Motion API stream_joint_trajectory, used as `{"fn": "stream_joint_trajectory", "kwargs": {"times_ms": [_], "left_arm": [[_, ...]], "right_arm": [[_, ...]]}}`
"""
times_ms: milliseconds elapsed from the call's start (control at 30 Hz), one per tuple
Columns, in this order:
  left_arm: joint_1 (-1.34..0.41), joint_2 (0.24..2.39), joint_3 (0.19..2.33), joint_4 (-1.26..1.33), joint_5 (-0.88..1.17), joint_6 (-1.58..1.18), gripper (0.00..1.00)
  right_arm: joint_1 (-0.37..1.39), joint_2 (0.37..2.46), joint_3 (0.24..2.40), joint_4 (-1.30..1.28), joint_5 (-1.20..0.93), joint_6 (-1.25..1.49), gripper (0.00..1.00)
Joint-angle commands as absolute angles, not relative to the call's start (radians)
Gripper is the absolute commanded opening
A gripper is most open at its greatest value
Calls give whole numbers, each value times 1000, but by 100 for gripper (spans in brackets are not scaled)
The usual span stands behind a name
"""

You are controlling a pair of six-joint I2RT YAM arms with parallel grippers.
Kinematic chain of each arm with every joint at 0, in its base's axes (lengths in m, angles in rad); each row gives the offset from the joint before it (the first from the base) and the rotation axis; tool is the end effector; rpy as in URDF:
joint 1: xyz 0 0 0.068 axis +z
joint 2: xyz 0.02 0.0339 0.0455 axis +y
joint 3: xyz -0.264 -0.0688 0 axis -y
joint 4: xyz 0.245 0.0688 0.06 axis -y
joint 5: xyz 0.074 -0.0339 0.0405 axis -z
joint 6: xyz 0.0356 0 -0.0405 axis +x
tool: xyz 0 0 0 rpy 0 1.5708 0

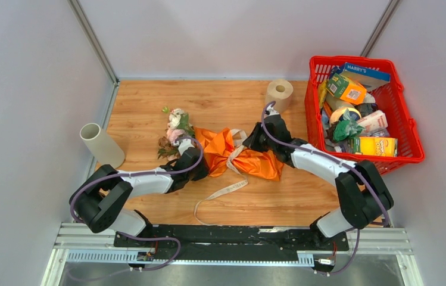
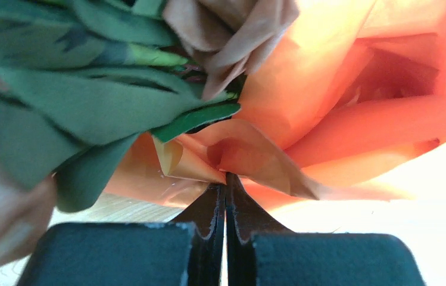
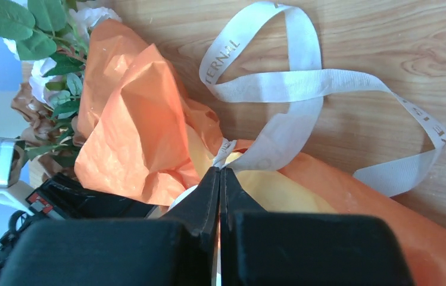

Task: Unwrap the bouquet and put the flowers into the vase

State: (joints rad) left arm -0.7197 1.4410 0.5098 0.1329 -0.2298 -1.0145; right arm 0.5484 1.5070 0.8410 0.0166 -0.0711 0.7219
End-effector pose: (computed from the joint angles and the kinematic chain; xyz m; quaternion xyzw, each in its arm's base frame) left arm 0.1979 -0.1627 0.1367 -0.1779 0.9039 -0.2166 0.3231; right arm 0.2718 0.1690 0.2065 0.0618 0.8932 0.2892 0.3388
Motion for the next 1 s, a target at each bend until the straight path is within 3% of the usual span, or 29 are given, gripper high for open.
{"fn": "stream_joint_trajectory", "kwargs": {"times_ms": [0, 500, 767, 967], "left_arm": [[-724, 1468, 486, -64, -279, -1006, 0], [-724, 1468, 491, -78, -282, -1006, 0], [-724, 1462, 508, -106, -295, -1005, 0], [-724, 1456, 517, -129, -307, -1003, 0]], "right_arm": [[499, 1454, 980, -46, -61, 629, 0], [443, 1482, 1218, -169, -28, 486, 0], [388, 1496, 1573, -209, 181, 390, 0], [272, 1519, 1796, -209, 181, 429, 0]]}}
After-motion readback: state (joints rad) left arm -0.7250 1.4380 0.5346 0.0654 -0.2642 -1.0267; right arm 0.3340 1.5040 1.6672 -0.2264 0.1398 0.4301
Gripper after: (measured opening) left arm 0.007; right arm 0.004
